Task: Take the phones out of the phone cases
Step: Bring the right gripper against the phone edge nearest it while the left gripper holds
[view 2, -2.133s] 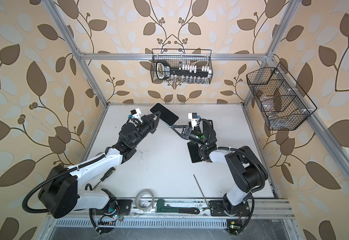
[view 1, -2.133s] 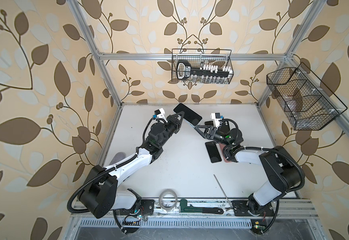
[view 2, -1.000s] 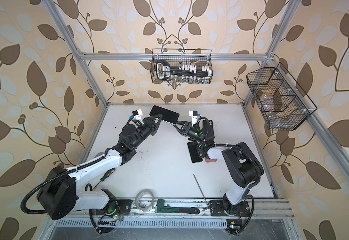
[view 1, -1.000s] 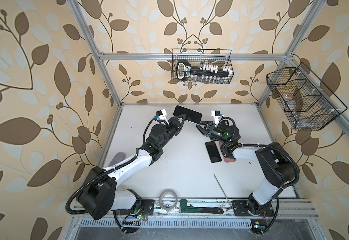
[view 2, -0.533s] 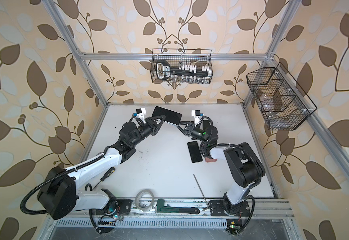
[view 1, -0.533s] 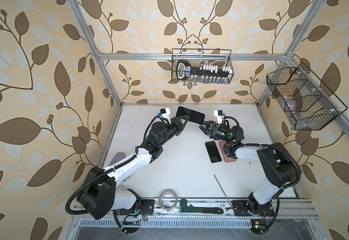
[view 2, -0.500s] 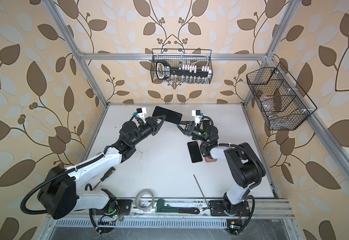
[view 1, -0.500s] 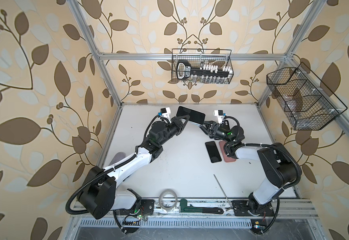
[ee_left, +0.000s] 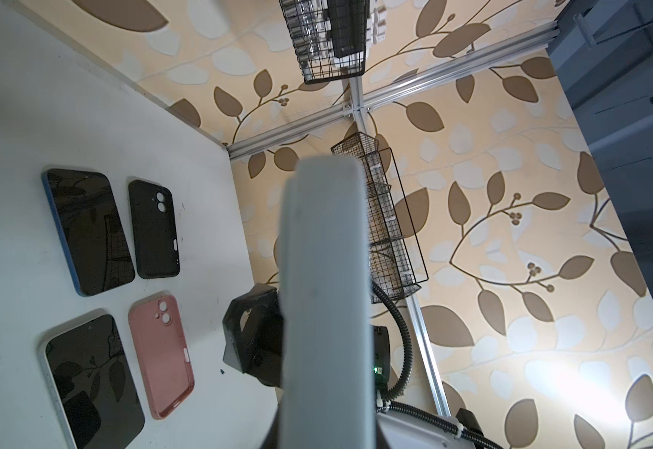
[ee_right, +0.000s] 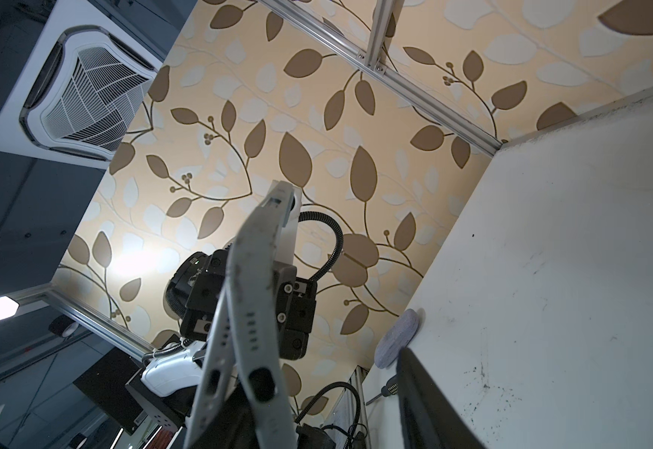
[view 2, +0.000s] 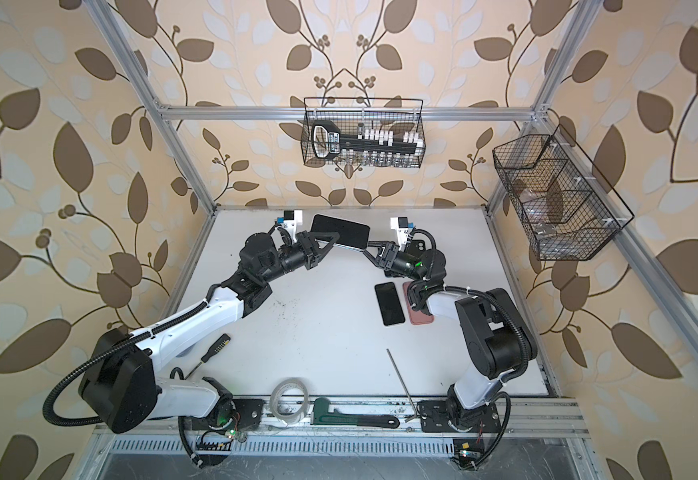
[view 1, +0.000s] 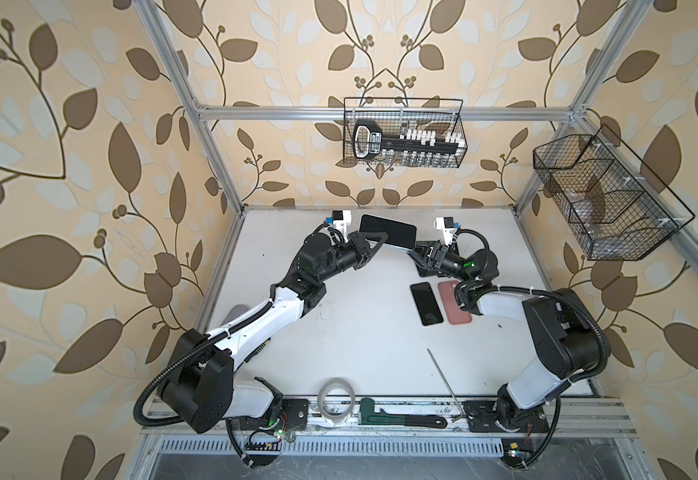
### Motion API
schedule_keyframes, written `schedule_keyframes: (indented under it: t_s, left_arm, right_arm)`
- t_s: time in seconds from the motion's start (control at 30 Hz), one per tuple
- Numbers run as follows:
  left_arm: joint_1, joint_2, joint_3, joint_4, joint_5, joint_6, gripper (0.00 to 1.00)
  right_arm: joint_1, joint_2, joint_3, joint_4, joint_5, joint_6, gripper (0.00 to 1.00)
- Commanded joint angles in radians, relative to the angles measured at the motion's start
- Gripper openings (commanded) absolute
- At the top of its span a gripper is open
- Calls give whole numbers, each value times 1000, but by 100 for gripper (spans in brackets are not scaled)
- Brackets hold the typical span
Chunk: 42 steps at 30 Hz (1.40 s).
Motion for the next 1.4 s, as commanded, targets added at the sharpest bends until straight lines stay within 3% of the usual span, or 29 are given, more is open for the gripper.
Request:
schedule_keyframes:
  t_s: [0.0,0.33,0.5,0.7,0.8,0.9,1.0,1.37]
  left_arm:
    - [0,4,37,-111,182,71,0]
    - [25,12,67,-201,249,120,0]
    - [27,13,81,-234,269,143,0]
    - [48,1,119,-333,296,206,0]
    - [53,-3,119,-348,291,219,0]
    - [53,3,114,-347,283,226,0]
    - [54,11,119,-355,265,239,0]
    - [57,36,147,-416,183,261,0]
  right_arm:
    - [-14,-42,52,69,-28,-45,51]
    - [-38,-79,24,46,-66,-148,53]
    - [-48,-104,9,67,-65,-159,44]
    - [-73,-120,13,75,-94,-149,46]
    - [-73,-122,13,90,-105,-132,37]
    - [-69,-131,4,92,-104,-126,19]
    - [-59,-143,-5,82,-100,-126,9]
    - [-16,-195,-69,12,12,-80,0]
